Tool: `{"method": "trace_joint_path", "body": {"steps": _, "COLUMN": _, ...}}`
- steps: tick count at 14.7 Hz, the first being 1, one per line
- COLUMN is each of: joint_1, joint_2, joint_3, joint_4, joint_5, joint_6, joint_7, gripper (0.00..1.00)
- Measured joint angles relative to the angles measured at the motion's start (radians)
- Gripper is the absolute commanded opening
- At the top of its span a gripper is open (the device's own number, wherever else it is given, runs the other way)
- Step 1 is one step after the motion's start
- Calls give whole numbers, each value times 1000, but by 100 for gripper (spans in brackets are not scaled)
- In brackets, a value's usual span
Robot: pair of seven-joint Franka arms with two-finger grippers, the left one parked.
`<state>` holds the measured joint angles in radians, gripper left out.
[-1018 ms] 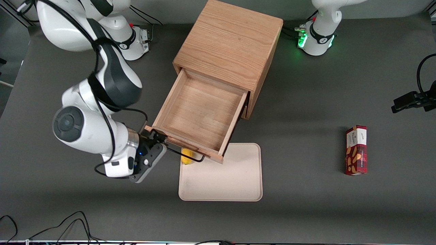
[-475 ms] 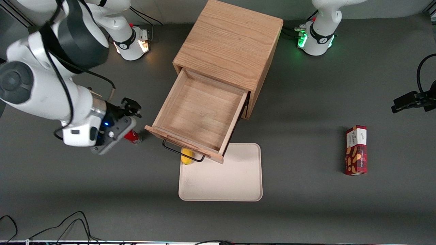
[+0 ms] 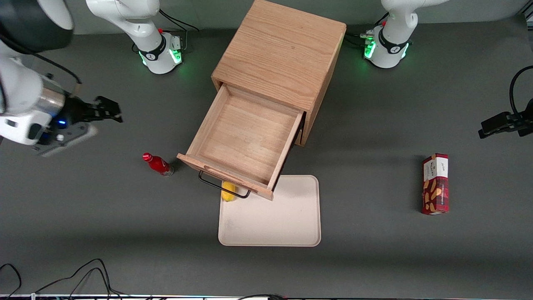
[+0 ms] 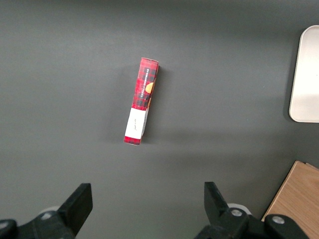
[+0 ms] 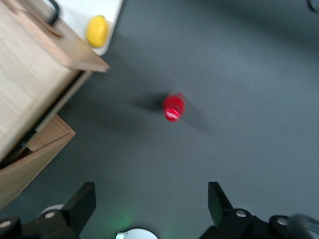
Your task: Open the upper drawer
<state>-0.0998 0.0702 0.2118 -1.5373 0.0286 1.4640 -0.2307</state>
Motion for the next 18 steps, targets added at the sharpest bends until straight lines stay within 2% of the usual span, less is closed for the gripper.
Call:
{"method": "trace_joint_path", "body": {"steps": 3, "joint_1": -72, "joint_2": -127, "joint_3": -1, "joint_4": -127, "joint_5": 2, "joint_6": 2, "joint_7": 20, "gripper": 100}}
{"method": "trace_joint_path", "body": {"steps": 7, "joint_1": -170, "joint_2": -210, "joint_3": 4, "joint_4": -196, "joint_5": 51, "joint_6": -20, "joint_7": 81, "gripper": 100}}
{"method": "trace_joint_path", "body": {"steps": 13, "joint_1": -173, "joint_2": -288, "joint_3": 49, "joint_4": -337, "joint_5": 51, "joint_6": 190, "joint_7": 117, "gripper": 100}}
{"method": "trace_joint_path", "body": {"steps": 14, "joint_1": -144, "joint_2": -290, "joint_3": 32, "joint_4": -352, "joint_5": 51, "joint_6": 206, "joint_7": 128, "gripper": 100}}
{"method": "trace_joint_path", "body": {"steps": 17, "joint_1": 103, "joint_2": -282, "joint_3": -180, "joint_4": -375, "joint_5": 41, "joint_6": 224, "joint_7": 159, "gripper": 100}}
{"method": "trace_joint_path", "body": {"steps": 18, "joint_1": 148, "joint_2": -281, "joint_3": -224, "joint_4": -376, "joint_5": 40, "joint_6": 224, "joint_7": 159, "gripper": 100}}
